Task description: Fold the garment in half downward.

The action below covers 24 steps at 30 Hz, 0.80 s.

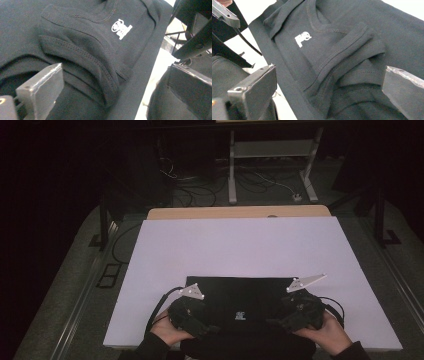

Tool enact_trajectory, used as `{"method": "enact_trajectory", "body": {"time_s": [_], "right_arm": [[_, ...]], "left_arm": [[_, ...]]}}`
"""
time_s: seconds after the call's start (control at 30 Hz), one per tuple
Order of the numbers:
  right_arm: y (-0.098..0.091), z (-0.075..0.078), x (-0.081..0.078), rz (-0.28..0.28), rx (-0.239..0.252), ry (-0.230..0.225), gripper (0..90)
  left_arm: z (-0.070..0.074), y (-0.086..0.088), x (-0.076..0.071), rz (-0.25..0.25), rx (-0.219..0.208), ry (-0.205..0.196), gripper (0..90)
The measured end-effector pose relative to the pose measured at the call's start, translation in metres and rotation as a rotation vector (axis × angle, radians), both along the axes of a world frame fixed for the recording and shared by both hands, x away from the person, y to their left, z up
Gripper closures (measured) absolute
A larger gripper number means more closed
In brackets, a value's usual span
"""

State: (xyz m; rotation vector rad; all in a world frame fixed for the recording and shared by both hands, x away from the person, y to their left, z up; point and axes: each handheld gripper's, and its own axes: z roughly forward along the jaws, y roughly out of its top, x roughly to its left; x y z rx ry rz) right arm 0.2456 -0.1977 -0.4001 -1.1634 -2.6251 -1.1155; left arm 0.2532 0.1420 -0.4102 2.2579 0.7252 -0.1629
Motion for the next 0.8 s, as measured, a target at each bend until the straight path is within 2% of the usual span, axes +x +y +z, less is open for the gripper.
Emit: {"method": "enact_trajectory", "body": {"time_s": [0.1,0.2,0.37,0.5,0.8], "right_arm": [[-0.002,0.003,0.002,-0.001,-0.006,-0.008,0.0],[-0.008,0.008,0.004,-0.009,0.005,-0.017,0.0],[-0.017,0.013,0.007,-0.020,0.008,-0.032,0.0],[-0.024,0.017,0.010,-0.037,-0.007,-0.045,0.0],[-0.033,0.029,0.014,-0.040,-0.017,-0.071,0.0]], "left_arm": [[0.005,0.003,0.003,-0.014,0.000,-0.022,0.0],[0.009,0.007,0.005,-0.006,-0.011,-0.036,0.0],[0.021,0.017,0.010,0.020,-0.016,-0.090,0.0],[0.026,0.022,0.015,0.027,-0.026,-0.099,0.0],[0.030,0.023,0.024,0.015,-0.003,-0.113,0.0]]}}
